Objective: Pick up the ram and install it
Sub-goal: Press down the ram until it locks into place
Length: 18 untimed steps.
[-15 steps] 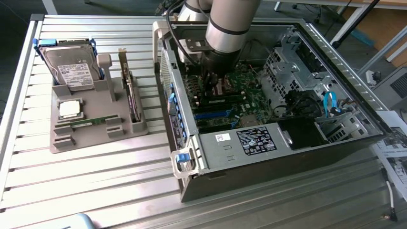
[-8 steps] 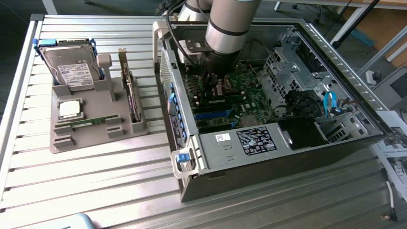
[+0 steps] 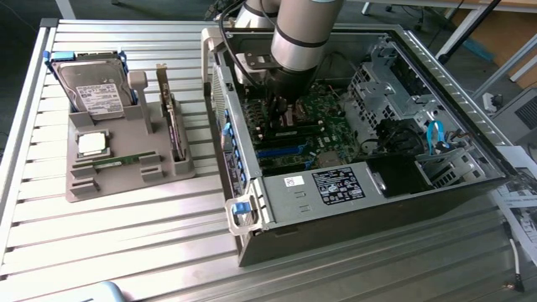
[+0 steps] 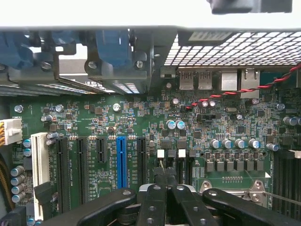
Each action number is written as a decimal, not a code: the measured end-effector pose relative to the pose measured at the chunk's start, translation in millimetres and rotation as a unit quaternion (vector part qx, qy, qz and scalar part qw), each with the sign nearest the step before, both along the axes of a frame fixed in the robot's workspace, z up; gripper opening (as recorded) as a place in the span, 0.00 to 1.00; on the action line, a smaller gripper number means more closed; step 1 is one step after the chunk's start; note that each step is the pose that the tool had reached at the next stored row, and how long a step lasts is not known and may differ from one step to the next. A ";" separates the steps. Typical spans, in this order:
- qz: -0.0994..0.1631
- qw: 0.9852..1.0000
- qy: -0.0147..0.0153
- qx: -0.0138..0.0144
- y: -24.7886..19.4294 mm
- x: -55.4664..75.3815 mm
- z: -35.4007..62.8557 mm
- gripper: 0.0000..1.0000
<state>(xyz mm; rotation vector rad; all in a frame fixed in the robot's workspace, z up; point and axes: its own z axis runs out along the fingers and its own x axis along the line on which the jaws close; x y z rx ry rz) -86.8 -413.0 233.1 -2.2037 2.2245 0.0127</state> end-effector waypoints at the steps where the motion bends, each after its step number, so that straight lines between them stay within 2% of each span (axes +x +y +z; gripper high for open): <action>1: 0.000 1.000 0.000 0.000 0.0 0.0 -0.1 0.11; 18: 0.000 1.000 0.000 0.000 0.0 0.0 -2.0 0.11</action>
